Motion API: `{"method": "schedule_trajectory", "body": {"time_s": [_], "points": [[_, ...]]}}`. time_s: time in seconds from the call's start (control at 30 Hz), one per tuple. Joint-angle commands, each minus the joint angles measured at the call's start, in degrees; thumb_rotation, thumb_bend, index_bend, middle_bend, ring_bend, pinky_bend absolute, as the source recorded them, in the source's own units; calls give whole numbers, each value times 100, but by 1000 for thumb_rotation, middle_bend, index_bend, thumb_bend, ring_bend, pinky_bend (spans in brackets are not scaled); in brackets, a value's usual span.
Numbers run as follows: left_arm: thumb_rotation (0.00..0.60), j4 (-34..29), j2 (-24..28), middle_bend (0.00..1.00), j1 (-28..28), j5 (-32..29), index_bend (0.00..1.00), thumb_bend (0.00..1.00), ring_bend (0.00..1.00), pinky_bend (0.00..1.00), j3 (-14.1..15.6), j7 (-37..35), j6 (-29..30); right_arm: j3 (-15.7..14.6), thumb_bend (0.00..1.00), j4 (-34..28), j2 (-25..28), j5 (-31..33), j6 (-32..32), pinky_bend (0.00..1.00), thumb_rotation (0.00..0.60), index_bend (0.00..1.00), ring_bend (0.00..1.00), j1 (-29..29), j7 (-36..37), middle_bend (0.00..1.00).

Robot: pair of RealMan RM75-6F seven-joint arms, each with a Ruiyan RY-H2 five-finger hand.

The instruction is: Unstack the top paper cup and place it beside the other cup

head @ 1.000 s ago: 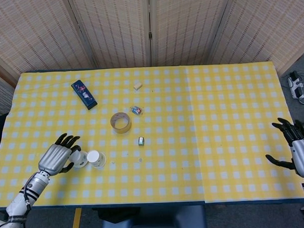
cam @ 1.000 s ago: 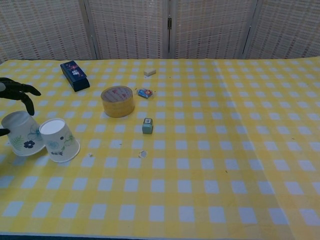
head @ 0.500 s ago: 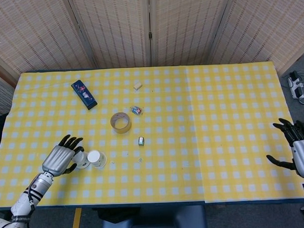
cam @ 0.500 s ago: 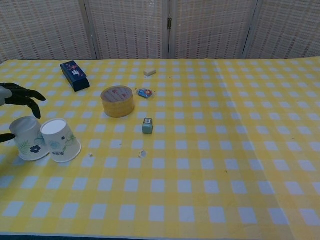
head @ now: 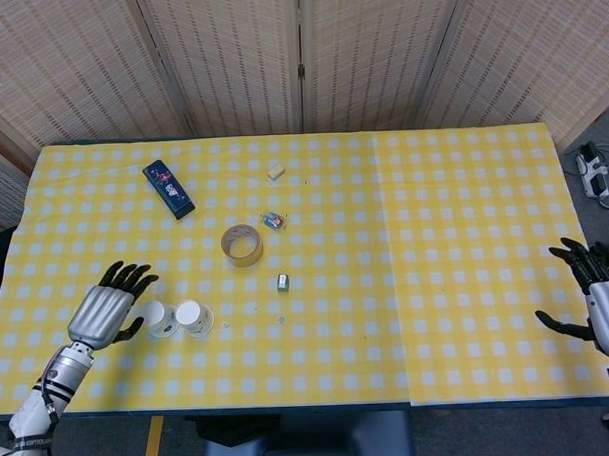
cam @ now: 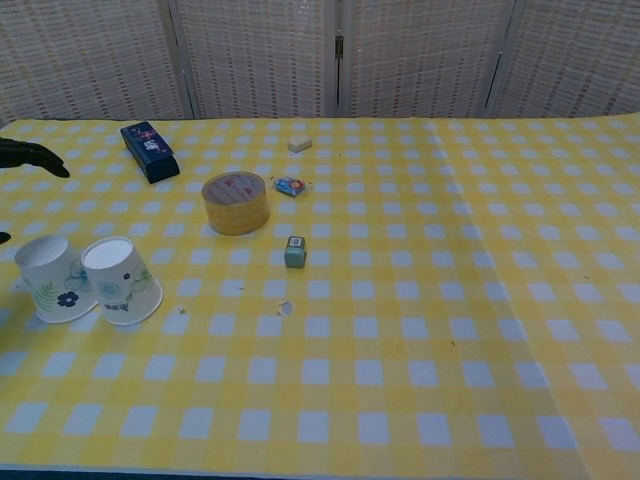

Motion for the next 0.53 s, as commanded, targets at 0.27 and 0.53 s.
{"method": "schedule_trajectory", "body": {"time_s": [0.27, 0.53], "points": [[600, 188, 4, 125, 868, -367, 195, 426, 104, 6, -239, -522, 1234, -74, 172, 206, -172, -79, -92, 42, 600, 163, 172, 36, 208, 118], [600, 129, -64, 125, 1440, -130, 199, 426, 105, 6, -41, -441, 1952, -188, 171, 169, -190, -258, -200, 42, 600, 161, 172, 99, 359, 114]]}}
